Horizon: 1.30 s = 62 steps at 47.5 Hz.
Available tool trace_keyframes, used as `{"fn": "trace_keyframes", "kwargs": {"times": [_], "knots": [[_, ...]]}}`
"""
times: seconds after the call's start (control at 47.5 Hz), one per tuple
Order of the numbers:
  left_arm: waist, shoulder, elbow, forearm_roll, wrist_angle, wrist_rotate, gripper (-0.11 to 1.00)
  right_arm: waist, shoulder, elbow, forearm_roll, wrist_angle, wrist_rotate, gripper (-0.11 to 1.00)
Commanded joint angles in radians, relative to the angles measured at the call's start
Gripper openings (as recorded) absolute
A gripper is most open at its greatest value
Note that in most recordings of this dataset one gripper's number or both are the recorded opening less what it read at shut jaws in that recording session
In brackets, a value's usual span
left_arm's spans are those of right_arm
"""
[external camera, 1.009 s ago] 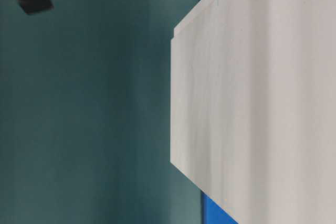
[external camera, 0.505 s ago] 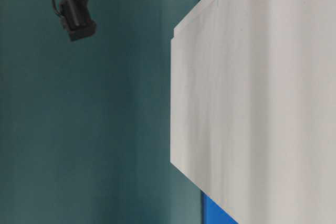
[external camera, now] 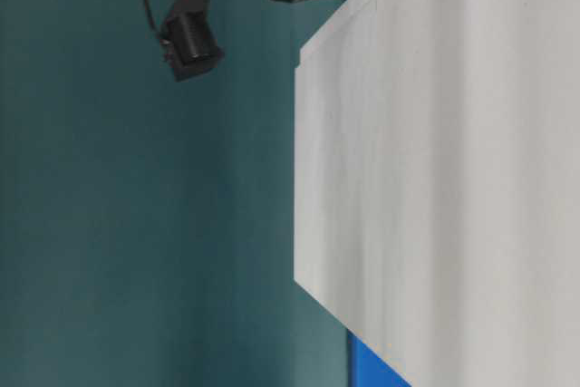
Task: Place the box from the white plastic tray onto the white base.
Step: 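Lift the box and carry it left over the white base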
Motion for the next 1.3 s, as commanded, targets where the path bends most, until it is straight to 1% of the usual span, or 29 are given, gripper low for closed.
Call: {"fn": "trace_keyframes", "kwargs": {"times": [0.0,0.147,0.21,0.252,0.315,0.442,0.61,0.757,0.862,0.967,1.052,1.157,1.283], "knots": [[0.002,0.008,-0.028,0.002,-0.005,-0.003,-0.07,0.006,0.012,0.002,0.005,-0.014,0.000,0.98],[0.002,0.008,-0.028,0.003,-0.006,-0.003,-0.07,0.006,0.014,0.006,0.006,-0.040,0.002,0.96],[0.003,0.008,-0.028,0.002,-0.008,-0.002,-0.07,0.006,0.012,0.005,0.006,-0.040,0.003,0.94],[0.002,0.008,-0.028,0.002,-0.008,-0.002,-0.07,0.008,0.012,0.006,0.006,-0.038,0.009,0.91],[0.002,0.008,-0.028,0.003,-0.009,-0.002,-0.07,0.008,0.011,0.008,0.006,-0.034,0.012,0.82],[0.002,0.008,-0.028,0.002,-0.009,-0.003,-0.07,0.009,0.000,0.005,0.008,-0.011,0.015,0.59],[0.002,0.005,-0.028,0.003,-0.012,-0.003,-0.07,0.009,-0.049,0.003,0.008,0.041,0.020,0.59],[0.002,0.003,-0.028,0.002,-0.014,-0.003,-0.07,0.003,-0.129,-0.003,0.008,0.144,0.031,0.59],[0.002,0.002,-0.029,0.002,-0.015,-0.003,-0.07,-0.015,-0.189,-0.032,0.003,0.196,0.028,0.59],[0.003,-0.006,-0.029,0.002,-0.015,-0.005,-0.07,-0.046,-0.233,-0.098,0.003,0.253,0.028,0.59],[-0.006,-0.009,-0.029,0.002,-0.015,-0.008,-0.07,-0.066,-0.241,-0.156,0.002,0.296,0.028,0.59],[-0.011,-0.009,-0.029,0.003,-0.015,-0.006,-0.07,-0.083,-0.213,-0.244,0.002,0.339,0.025,0.59],[-0.009,-0.009,-0.031,0.003,-0.015,-0.006,-0.07,-0.084,-0.140,-0.356,0.000,0.383,0.021,0.59]]}}
